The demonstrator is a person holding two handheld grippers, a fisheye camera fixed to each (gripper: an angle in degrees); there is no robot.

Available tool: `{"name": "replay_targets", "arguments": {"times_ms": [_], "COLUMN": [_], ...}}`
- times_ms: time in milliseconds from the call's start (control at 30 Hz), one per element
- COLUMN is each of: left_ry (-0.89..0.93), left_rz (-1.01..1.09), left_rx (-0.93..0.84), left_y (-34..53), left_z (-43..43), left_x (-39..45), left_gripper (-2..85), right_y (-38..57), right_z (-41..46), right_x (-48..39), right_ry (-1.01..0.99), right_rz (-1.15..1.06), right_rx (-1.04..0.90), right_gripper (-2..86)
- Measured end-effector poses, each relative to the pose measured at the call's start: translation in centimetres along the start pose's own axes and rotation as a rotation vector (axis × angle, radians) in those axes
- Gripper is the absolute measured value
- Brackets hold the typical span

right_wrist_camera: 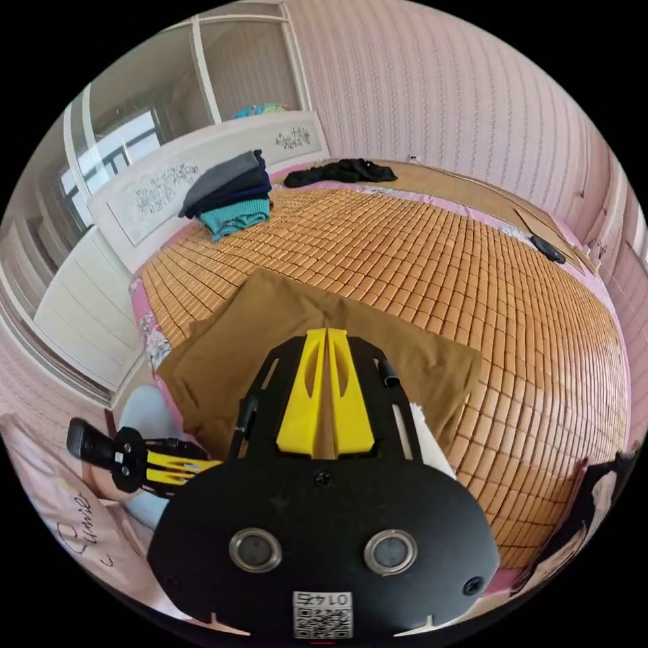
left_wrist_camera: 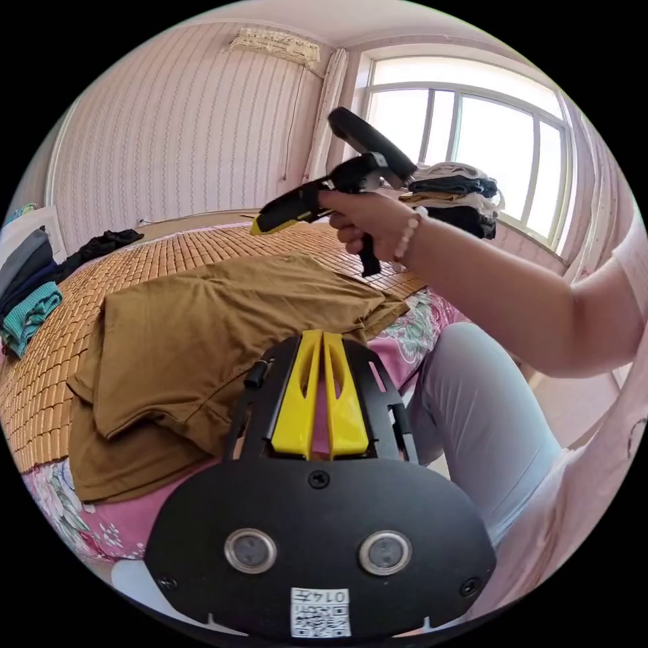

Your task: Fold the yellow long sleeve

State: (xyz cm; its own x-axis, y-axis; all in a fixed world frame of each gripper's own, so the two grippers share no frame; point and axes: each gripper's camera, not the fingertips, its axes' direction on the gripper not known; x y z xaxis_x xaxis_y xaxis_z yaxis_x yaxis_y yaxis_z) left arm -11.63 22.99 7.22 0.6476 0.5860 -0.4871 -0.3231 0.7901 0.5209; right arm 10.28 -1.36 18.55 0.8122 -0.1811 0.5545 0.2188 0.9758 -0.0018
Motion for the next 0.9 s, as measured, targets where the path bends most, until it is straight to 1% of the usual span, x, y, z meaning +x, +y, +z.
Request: {"name": "replay_targets", "arguments": {"times_ms": [33, 100, 133, 200, 267, 300, 400, 467, 500, 567, 633, 700, 800, 900], "left_ry": [0.026, 0.047, 0.041, -0.014, -0.043, -0.032, -0.029, -0.041, -0.051, -0.069, -0.091, -0.097, -0.071, -0.141], "left_rz": [0.006, 0.002, 0.005, 0.037, 0.082, 0.088, 0.103, 0.101, 0.101, 0.112, 0.132, 0.131, 0.056, 0.065], "left_rx": [0.04, 0.072, 0.073, 0.057, 0.012, -0.003, 0.009, 0.024, 0.011, -0.029, -0.104, -0.164, -0.237, -0.301], "left_y": [-0.8, -2.0, -2.8, -4.1, -5.5, -6.5, -9.1, -10.8, -12.0, -13.7, -15.8, -17.2, -19.5, -21.4], "left_z": [-0.8, -1.3, -1.3, -0.8, 0.2, 0.9, 2.6, 4.1, 5.6, 8.4, 12.9, 16.6, 22.4, 27.9], "left_x": [0.2, -0.1, -0.4, -0.9, -1.3, -1.7, -2.0, -2.2, -2.4, -2.6, -2.8, -3.1, -4.0, -3.9], "left_gripper": [-0.9, -0.7, -0.4, 0.5, 2.2, 3.4, 5.2, 5.9, 6.1, 6.4, 6.8, 7.5, 7.8, 7.9], "right_y": [1.6, 8.2, 9.6, 13.5, 15.4, 16.3, 17.8, 18.4, 18.8, 19.6, 20.2, 20.9, 22.4, 23.5], "right_z": [-1.2, -4.8, -5.2, -5.1, -5.0, -5.2, -5.2, -4.5, -3.9, -4.0, -3.9, -3.3, -4.2, -4.6], "right_x": [0.6, 2.6, 2.9, 3.6, 3.9, 4.2, 5.2, 5.8, 6.3, 6.6, 7.0, 7.7, 9.1, 10.3], "right_ry": [-0.001, 0.082, 0.092, 0.12, 0.185, 0.211, 0.187, 0.151, 0.132, 0.125, 0.083, 0.016, -0.041, -0.082], "right_rz": [0.014, 0.159, 0.188, 0.233, 0.257, 0.282, 0.342, 0.355, 0.357, 0.358, 0.342, 0.28, 0.291, 0.294], "right_rx": [0.013, 0.072, 0.08, 0.011, -0.015, 0.014, 0.083, 0.083, 0.067, 0.111, 0.13, 0.11, 0.171, 0.176], "right_gripper": [2.3, 4.9, 6.1, 10.2, 11.4, 11.8, 12.2, 12.3, 12.3, 11.9, 10.4, 6.5, 3.6, 1.9]}}
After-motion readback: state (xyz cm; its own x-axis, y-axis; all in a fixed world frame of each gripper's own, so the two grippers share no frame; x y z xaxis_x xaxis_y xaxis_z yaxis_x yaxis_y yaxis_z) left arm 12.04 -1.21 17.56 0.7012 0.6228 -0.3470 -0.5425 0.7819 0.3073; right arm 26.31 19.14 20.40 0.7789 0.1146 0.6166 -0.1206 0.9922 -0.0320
